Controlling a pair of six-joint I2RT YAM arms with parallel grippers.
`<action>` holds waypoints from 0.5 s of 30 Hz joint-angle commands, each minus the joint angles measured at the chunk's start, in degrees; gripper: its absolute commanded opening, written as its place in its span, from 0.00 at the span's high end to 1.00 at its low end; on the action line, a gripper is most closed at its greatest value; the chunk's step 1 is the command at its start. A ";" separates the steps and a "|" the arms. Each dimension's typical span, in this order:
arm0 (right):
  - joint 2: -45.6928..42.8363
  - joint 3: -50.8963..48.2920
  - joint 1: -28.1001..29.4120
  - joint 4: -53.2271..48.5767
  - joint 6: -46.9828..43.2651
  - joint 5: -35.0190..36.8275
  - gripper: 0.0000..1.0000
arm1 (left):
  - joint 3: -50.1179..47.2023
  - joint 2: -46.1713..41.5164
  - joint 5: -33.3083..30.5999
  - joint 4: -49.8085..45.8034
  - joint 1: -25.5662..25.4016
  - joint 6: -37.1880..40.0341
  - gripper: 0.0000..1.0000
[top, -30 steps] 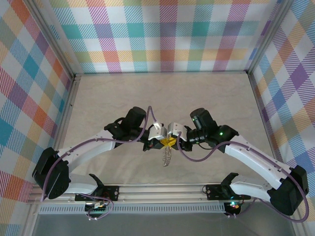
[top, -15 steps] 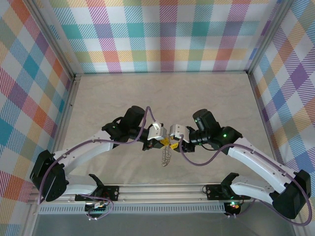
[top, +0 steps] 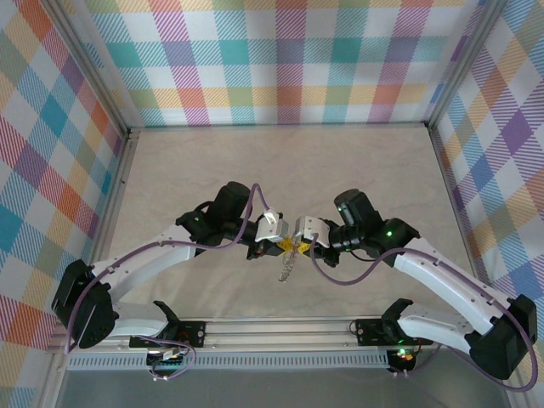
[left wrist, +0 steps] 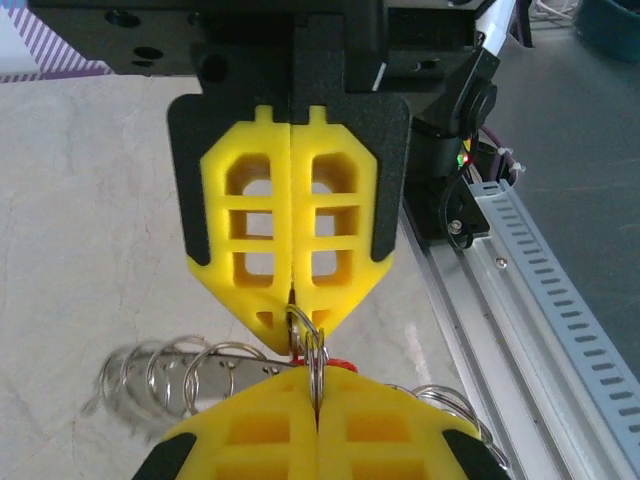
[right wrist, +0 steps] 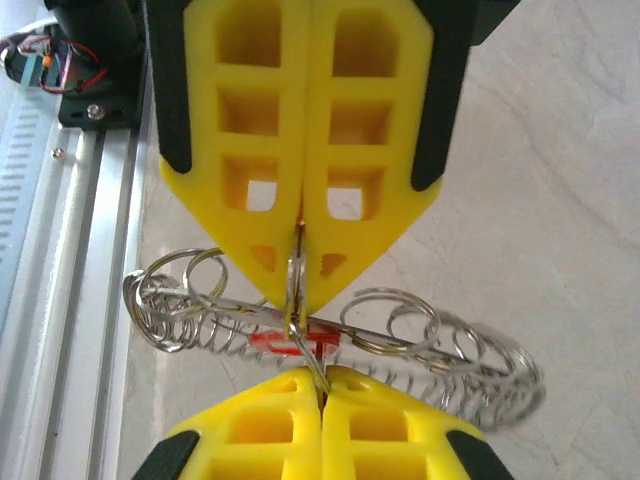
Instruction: Put the keys on the keyring
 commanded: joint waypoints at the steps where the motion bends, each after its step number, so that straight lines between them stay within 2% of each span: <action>1: -1.21 -0.56 -0.91 -1.05 0.35 -4.44 1.00 | 1.43 -0.95 1.61 3.87 -0.49 -0.10 1.00; 15: -0.15 -4.40 -1.46 2.49 3.52 -7.21 1.00 | -1.08 -1.23 1.45 12.99 -0.45 -5.95 1.00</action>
